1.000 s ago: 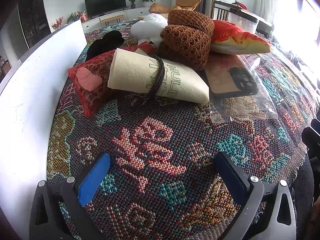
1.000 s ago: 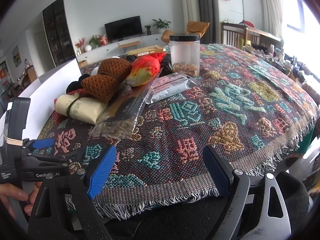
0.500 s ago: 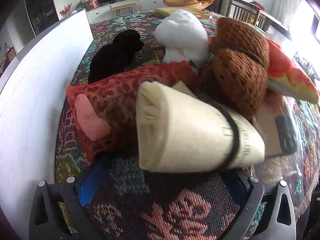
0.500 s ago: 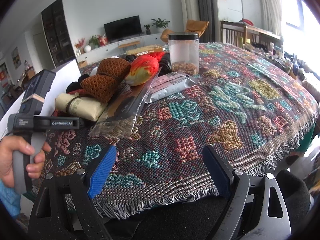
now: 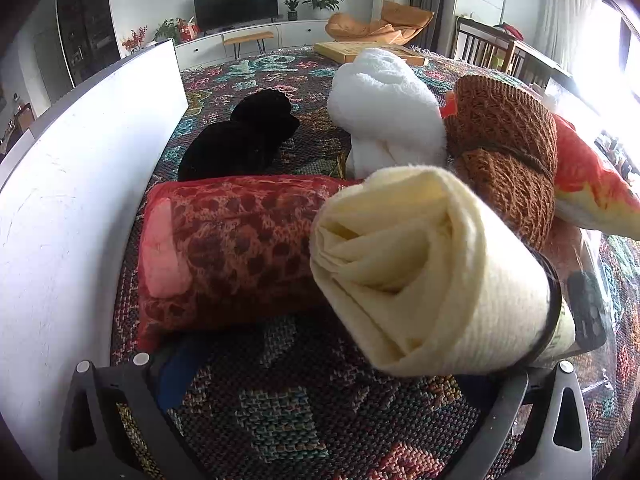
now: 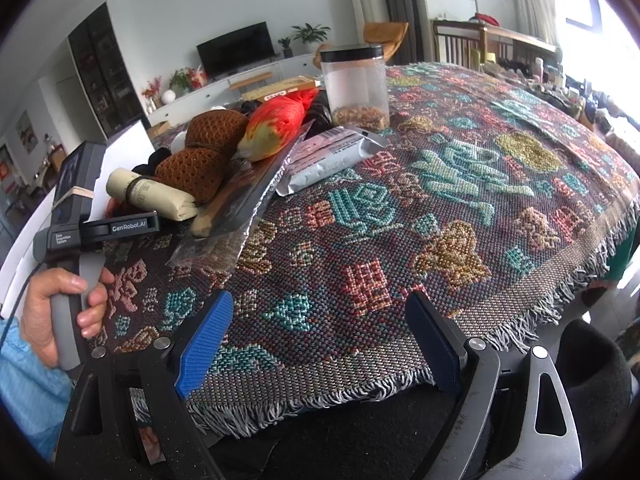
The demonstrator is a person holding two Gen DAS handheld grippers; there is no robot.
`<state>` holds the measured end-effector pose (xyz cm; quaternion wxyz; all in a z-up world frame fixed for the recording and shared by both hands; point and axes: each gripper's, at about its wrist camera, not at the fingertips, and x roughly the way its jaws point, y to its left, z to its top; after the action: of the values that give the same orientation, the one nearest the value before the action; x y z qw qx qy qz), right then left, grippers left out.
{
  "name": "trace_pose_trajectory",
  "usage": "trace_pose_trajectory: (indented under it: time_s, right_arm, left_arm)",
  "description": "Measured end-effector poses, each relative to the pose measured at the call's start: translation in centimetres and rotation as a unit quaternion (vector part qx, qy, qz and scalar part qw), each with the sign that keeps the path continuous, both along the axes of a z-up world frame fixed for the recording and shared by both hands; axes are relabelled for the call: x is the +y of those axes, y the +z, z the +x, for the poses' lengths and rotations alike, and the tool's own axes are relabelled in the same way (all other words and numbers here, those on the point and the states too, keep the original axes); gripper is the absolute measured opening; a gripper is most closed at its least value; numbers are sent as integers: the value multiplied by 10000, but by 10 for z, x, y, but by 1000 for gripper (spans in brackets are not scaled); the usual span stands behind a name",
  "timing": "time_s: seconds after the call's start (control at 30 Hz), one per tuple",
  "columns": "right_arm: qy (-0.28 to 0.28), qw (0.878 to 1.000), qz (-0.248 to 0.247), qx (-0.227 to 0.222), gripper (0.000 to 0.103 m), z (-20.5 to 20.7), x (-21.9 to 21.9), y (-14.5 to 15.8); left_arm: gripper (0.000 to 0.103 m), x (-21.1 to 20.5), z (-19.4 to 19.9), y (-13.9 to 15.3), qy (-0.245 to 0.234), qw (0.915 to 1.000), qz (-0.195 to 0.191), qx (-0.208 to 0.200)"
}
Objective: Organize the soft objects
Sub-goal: 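Grasp the beige rolled towel with the left gripper and lift it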
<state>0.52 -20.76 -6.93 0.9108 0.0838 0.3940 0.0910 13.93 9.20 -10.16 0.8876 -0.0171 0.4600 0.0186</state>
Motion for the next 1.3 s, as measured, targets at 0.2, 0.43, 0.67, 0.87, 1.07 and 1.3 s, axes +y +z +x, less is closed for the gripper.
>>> trace_pose_trajectory:
  time_s: [0.2, 0.43, 0.67, 0.87, 1.07, 1.3]
  right_arm:
    - [-23, 9943, -573, 899, 90, 60, -13, 0]
    - [-157, 9920, -1067, 662, 92, 71, -15, -22]
    - [-180, 9927, -1065, 533, 92, 58, -15, -22]
    - [-163, 9934, -1018, 506, 93, 61, -15, -23]
    - [-157, 9934, -1013, 511, 93, 61, -14, -22]
    - [-157, 9934, -1013, 508, 93, 61, -14, -22]
  left_arm:
    - [103, 0, 1, 0, 17, 10000, 7, -12]
    - [103, -1, -1, 1, 24, 10000, 17, -12]
    - [103, -1, -2, 1, 42, 10000, 29, -17]
    - [103, -2, -6, 2, 75, 10000, 42, -24]
    - [103, -2, -6, 2, 72, 10000, 42, -25]
    - [103, -1, -6, 2, 72, 10000, 44, -25]
